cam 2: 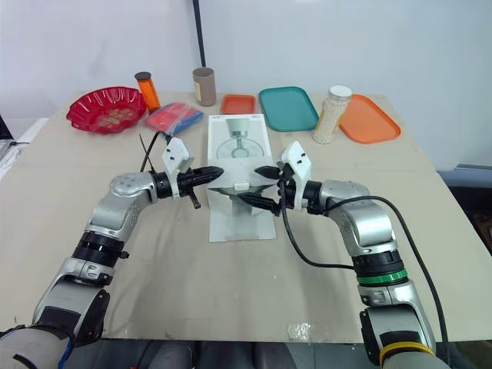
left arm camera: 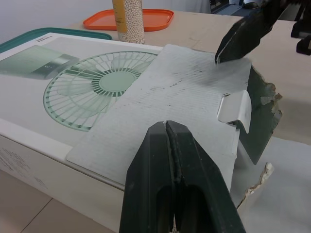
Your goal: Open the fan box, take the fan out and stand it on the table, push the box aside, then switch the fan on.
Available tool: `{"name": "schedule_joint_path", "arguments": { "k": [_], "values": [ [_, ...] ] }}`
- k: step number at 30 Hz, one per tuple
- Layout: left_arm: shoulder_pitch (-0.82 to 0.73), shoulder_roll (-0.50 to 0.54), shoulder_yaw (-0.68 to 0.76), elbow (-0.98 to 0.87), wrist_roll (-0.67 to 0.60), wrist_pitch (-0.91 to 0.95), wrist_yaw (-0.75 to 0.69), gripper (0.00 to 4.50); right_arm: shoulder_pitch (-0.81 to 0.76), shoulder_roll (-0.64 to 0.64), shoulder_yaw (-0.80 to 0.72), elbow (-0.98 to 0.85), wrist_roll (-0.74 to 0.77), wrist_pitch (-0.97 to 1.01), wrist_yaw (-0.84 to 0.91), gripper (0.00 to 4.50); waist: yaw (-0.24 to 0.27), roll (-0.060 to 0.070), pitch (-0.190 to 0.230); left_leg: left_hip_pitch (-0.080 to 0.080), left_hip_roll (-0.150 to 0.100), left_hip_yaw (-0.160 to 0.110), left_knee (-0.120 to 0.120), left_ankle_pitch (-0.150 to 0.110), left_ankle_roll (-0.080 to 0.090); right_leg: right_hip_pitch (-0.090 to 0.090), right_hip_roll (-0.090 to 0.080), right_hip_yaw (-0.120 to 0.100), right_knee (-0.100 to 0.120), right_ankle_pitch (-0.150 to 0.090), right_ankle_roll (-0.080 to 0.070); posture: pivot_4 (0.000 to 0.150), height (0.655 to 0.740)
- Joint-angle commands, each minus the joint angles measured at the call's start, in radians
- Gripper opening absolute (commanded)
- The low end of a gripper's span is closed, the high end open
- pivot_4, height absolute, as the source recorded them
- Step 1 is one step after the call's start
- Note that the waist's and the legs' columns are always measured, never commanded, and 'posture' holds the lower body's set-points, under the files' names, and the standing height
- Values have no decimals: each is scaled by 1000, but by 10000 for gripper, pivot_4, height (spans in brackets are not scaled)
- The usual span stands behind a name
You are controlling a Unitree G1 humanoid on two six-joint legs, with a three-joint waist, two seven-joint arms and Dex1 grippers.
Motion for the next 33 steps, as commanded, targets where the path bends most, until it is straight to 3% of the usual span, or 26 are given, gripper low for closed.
{"name": "schedule_joint_path", "arguments": {
  "k": [1, 6, 8, 21, 33],
  "values": [
    [-3, 6, 12, 11, -2, 1, -3, 0, -77, -43, 19, -132, -34, 140, -86, 28316, 0, 0, 0, 0, 0, 0, 0, 0, 0, 0, 0, 0, 0, 0, 0, 1500, 7400],
    [-2, 7, 16, 13, 0, -4, 2, 0, -107, -93, 128, -236, -104, 175, -91, 5366, 1, 0, 0, 0, 0, 0, -1, 0, 0, 0, 0, 0, 0, 0, 0, 1500, 7400],
    [0, 7, 17, 11, -1, -4, 2, 0, -104, -115, 172, -259, -143, 171, -86, 539, 1, 0, 0, 0, 0, 0, 0, 0, 0, 0, 0, 0, 0, 0, 0, 1500, 7400],
    [0, -11, 15, 35, 8, -38, 13, 0, -57, -188, 295, -192, -338, 100, -67, 539, 1, 0, 0, 0, 0, 0, 0, 0, 0, 0, 0, 0, 0, 0, 0, 1500, 7400],
    [-11, -29, 15, 66, 9, -59, 2, 0, 14, -326, 272, -223, -444, 1, 14, 539, -1, 0, 0, 0, 0, 0, 0, 0, 0, 0, 0, 0, -1, 0, 0, 1500, 7400]
  ]
}}
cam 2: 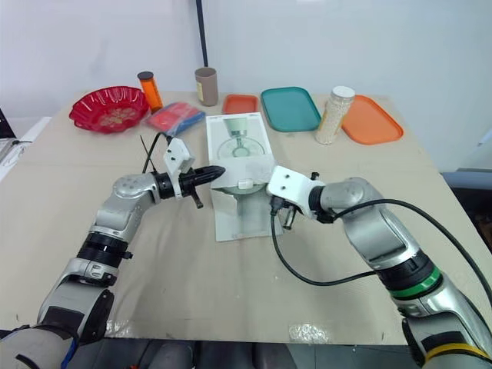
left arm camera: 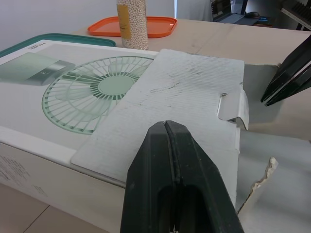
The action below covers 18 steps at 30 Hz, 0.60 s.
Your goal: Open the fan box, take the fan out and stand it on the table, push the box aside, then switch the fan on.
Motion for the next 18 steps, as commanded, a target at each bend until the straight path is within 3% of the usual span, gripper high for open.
{"name": "schedule_joint_path", "arguments": {
  "k": [1, 12, 18],
  "values": [
    [-6, 3, -6, 16, 11, -4, -5, 0, -6, -39, -24, 17, -39, -45, 2, 539, 0, 0, 0, 0, 0, 0, 0, 0, 0, 0, 0, 0, 0, 0, 0, 1500, 7400],
    [-5, 6, -3, 9, 9, -5, -8, 0, -94, 113, -38, 376, -127, -171, -153, 539, -1, 0, 0, 0, 0, 0, 0, 0, 0, 0, 0, 0, 0, 0, 0, 1500, 7400],
    [10, 21, 3, -2, 13, -3, 1, 0, -129, 204, -79, 412, -77, -203, -159, 539, 0, 0, 0, 0, -1, 0, 0, 0, 0, 0, -1, 0, 0, 0, 0, 1500, 7400]
  ]
}}
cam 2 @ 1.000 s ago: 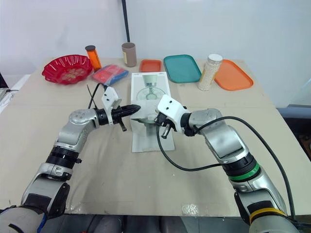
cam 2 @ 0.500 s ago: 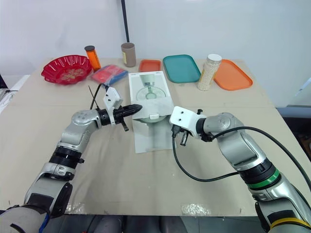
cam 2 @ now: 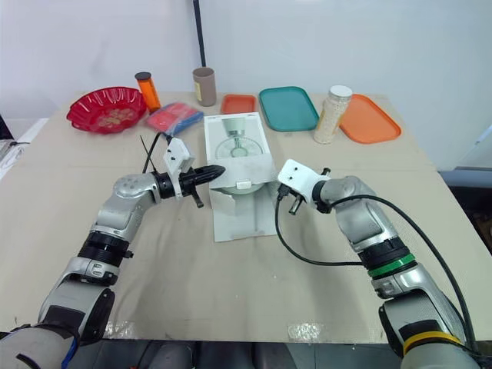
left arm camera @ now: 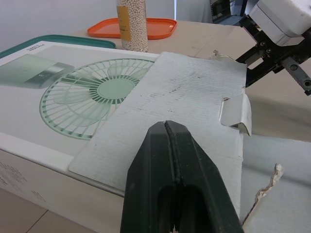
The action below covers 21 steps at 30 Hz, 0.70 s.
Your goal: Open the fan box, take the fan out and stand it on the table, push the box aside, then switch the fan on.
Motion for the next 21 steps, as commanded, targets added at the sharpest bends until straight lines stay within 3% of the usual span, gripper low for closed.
{"name": "schedule_joint_path", "arguments": {
  "k": [1, 9, 21],
  "values": [
    [14, 19, 3, -10, 14, 2, 7, 0, -37, 49, -68, -44, 60, 5, 10, 539, -2, 0, 0, 0, 0, 0, 0, 0, 0, 0, 0, 0, 0, 0, 0, 1500, 7400],
    [4, 37, 10, 33, 29, -25, 22, 0, 35, 17, -49, -161, 102, 17, 140, 539, 0, 0, 0, 0, 0, 0, 0, 0, 0, 0, 0, 0, 0, 0, 0, 1500, 7400],
    [10, 53, 13, 63, 30, -46, 22, 0, 66, 49, -51, -194, 92, 50, 114, 539, -5, 0, 0, 1, 0, 0, 0, 0, 0, 0, 1, 0, 1, 0, 0, 1500, 7400]
  ]
}}
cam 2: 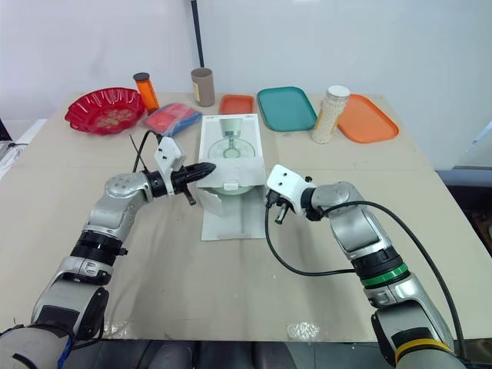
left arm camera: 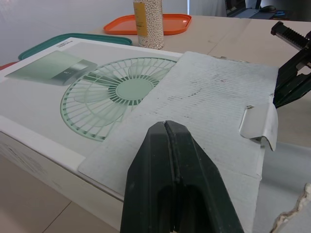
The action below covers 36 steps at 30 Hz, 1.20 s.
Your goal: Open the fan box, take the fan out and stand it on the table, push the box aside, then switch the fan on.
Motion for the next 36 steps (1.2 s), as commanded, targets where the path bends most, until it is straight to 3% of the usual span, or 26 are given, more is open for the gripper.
{"name": "schedule_joint_path", "arguments": {
  "k": [1, 7, 25, 31, 36],
  "values": [
    [10, 18, 0, 27, 21, 1, 1, 0, -11, 26, -16, -30, 2, -2, -22, 539, -2, 0, 0, 0, 0, 0, 0, 0, 0, 0, 0, 0, 0, 0, 0, 1500, 7400],
    [14, 37, 8, 32, 19, -3, -4, 0, -21, 42, -13, 27, -19, -37, -48, 539, -5, 0, 0, 0, 0, 0, 0, 0, 0, 0, 0, 0, 0, 0, 0, 1500, 7400],
    [15, 53, 2, 63, 34, -37, 0, 0, 5, 67, -24, -36, 5, -6, -24, 539, -9, 0, 0, 0, 0, 0, 0, 0, 0, 0, 0, 0, 1, 0, 0, 1500, 7400],
    [19, 53, 5, 63, 35, -38, 0, 0, 61, -29, -100, -166, 147, -4, 126, 539, -5, 0, 0, 0, 0, 0, 0, 0, 0, 0, 0, 0, 0, 0, 0, 1500, 7400],
    [19, 54, 11, 64, 35, -38, 1, 0, 30, -14, -148, -193, 222, 27, 127, 539, -8, 0, 0, 1, 0, 0, 0, 0, 0, 0, 1, 0, 1, 0, 0, 1500, 7400]
  ]
}}
